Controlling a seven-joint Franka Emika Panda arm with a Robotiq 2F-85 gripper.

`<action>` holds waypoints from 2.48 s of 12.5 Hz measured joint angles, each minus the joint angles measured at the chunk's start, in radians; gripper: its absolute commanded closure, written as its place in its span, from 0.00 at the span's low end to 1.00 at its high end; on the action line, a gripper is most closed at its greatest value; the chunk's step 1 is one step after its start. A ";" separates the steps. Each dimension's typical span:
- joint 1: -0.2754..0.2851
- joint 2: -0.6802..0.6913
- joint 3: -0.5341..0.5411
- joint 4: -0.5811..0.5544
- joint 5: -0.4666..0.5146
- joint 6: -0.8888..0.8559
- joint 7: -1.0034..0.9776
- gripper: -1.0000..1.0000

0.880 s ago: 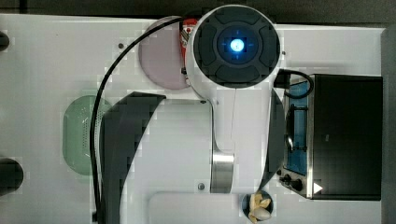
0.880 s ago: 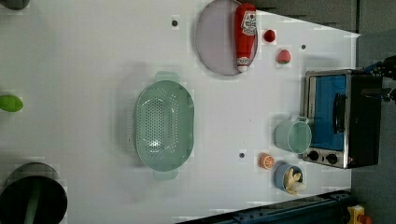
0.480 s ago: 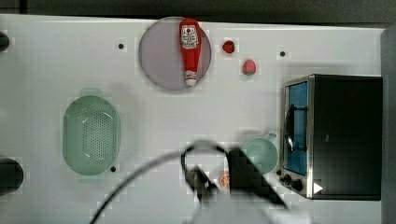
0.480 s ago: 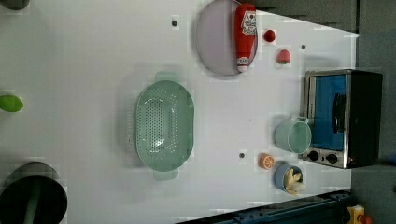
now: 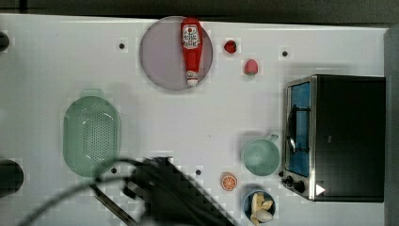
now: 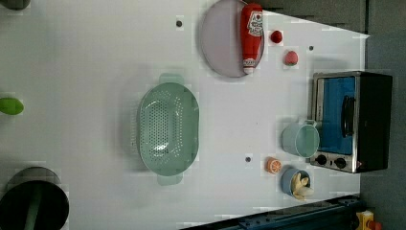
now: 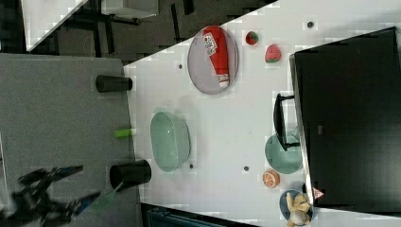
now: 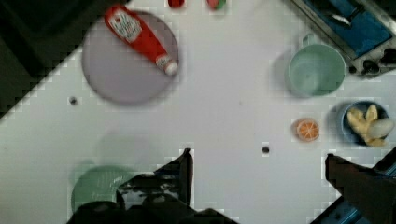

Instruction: Drag strainer left to right.

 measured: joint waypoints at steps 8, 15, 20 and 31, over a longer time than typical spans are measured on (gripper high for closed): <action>0.027 0.536 0.418 -0.176 0.016 0.429 0.453 0.00; 0.060 0.802 0.470 -0.146 -0.016 0.737 0.956 0.00; 0.071 1.001 0.412 -0.182 -0.184 0.871 1.159 0.00; 0.076 1.105 0.267 -0.178 -0.212 0.996 1.247 0.00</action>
